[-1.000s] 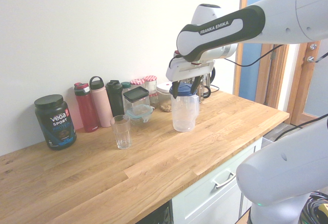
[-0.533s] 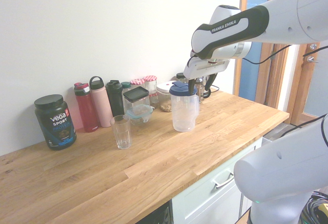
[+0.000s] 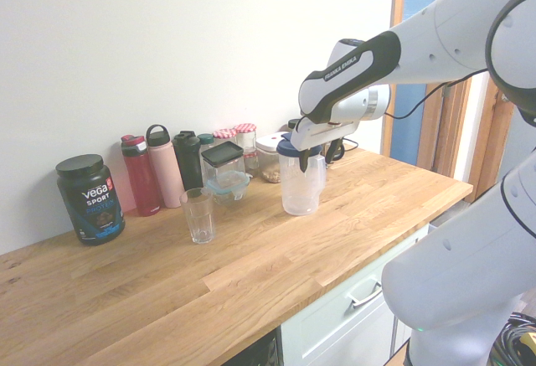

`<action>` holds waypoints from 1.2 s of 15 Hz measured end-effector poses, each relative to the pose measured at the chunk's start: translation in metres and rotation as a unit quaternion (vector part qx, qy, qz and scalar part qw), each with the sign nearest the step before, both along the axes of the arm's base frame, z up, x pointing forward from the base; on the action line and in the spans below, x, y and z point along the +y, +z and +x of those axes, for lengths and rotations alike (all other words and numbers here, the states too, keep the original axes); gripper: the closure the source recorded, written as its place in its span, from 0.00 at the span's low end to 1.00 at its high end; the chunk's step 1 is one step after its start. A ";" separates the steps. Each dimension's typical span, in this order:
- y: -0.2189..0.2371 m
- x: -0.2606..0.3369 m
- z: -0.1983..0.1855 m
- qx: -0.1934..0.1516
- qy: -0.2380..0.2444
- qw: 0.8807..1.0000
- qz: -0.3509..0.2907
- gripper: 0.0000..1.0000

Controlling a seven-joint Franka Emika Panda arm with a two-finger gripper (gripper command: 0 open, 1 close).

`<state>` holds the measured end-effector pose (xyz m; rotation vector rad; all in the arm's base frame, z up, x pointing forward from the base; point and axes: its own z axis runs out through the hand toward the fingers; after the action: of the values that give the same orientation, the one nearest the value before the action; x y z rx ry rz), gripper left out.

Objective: Pour me some water

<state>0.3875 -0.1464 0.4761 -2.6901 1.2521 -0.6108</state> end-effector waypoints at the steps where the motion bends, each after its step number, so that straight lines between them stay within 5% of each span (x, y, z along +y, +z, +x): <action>1: -0.002 0.002 0.002 0.001 0.001 1.000 -0.001 1.00; 18: -0.006 0.000 0.003 0.006 -0.001 1.000 -0.002 1.00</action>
<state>0.3904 -0.1462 0.4704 -2.6996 1.2570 -0.5983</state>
